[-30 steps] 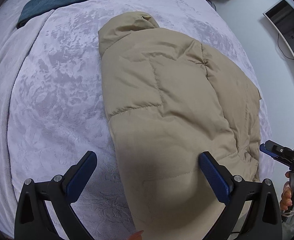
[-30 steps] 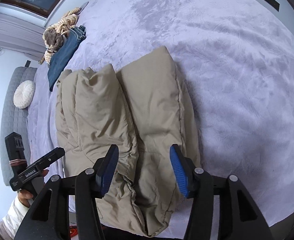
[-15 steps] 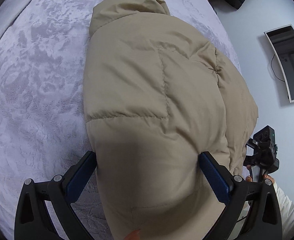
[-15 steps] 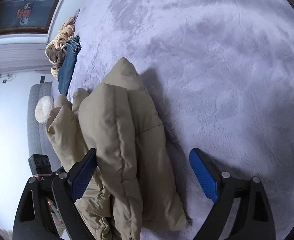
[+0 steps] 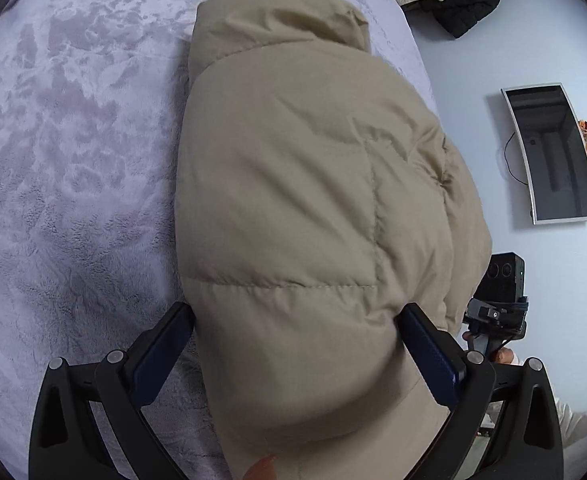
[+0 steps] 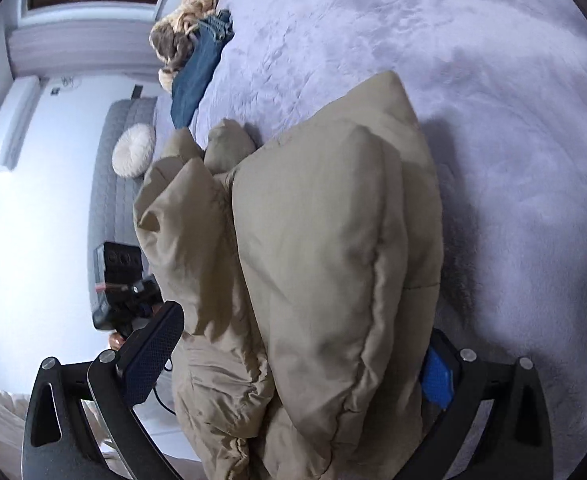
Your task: Fold large clothes
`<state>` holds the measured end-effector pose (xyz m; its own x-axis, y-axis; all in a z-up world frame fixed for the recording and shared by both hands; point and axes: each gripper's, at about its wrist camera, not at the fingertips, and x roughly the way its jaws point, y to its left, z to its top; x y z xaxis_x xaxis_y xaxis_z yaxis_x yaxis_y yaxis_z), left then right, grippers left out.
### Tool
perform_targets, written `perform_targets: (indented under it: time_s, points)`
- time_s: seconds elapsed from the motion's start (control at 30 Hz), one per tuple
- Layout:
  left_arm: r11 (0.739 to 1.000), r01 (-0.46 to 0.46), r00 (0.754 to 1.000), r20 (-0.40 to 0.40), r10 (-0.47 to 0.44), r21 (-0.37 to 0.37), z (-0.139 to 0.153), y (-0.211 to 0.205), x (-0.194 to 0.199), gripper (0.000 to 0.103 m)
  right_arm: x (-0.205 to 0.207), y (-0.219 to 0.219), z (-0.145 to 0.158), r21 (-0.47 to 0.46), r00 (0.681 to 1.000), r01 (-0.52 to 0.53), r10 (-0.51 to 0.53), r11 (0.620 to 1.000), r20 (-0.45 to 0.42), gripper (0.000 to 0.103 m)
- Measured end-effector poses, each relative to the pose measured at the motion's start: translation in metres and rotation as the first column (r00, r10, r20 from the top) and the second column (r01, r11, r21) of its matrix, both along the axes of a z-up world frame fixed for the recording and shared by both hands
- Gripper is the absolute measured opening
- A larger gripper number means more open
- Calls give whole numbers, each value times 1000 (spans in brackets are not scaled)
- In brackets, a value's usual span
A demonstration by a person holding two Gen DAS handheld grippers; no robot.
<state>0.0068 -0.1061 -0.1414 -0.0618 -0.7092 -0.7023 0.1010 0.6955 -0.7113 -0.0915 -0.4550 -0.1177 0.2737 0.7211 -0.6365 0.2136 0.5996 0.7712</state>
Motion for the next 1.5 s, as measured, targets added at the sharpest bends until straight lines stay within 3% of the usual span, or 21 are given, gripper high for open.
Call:
perform_targets:
  time_s: [0.13, 0.23, 0.33, 0.43, 0.53, 0.6, 0.67, 0.73, 0.8, 1.07, 1.23, 1.33, 1.5]
  points:
    - [994, -10, 997, -82, 1, -111, -24, -4, 7, 102, 17, 16, -3, -33, 997, -74, 73, 997, -18, 103]
    - [990, -24, 994, -107, 9, -139, -33, -17, 7, 102, 30, 23, -15, -55, 993, -111, 109, 992, -46, 103]
    - [997, -22, 997, -76, 17, -70, -27, -35, 8, 103, 38, 30, -29, -51, 990, -119, 115, 992, -77, 103]
    - [999, -5, 1000, 9, 5, 47, -9, -54, 7, 102, 41, 31, -35, -47, 990, -96, 90, 994, -110, 103]
    - [992, 14, 995, 93, -26, 128, 12, -70, 4, 91, 36, 27, -34, -38, 990, -53, 47, 998, -130, 102]
    - [988, 18, 991, 131, -38, 154, 23, -77, 4, 82, 33, 25, -32, -23, 989, -27, 23, 999, -144, 90]
    - [987, 23, 985, 165, -50, 161, 33, -82, 3, 79, 30, 24, -24, 28, 993, -8, 11, 1000, -121, 55]
    - [989, 23, 981, 188, -51, 148, 45, -80, 0, 76, 28, 26, -15, 72, 995, 2, 5, 997, -98, 44]
    - [990, 20, 977, 209, -48, 137, 57, -77, 3, 76, 30, 34, 0, 78, 998, -9, 14, 997, -66, 43]
    - [992, -13, 958, 284, -24, 128, 85, -24, 38, 76, 70, 94, 42, 69, 999, -36, 33, 997, 39, 43]
    - [984, -62, 950, 313, 6, 169, 91, 34, 79, 76, 119, 158, 42, 63, 996, -42, 37, 997, 79, 43]
    - [974, -104, 946, 323, 35, 199, 82, 74, 101, 76, 148, 194, 35, 62, 995, -55, 50, 997, 90, 43]
    - [955, -161, 958, 273, 90, 249, 34, 101, 121, 78, 184, 228, 7, 4, 997, -73, 73, 997, 39, 45]
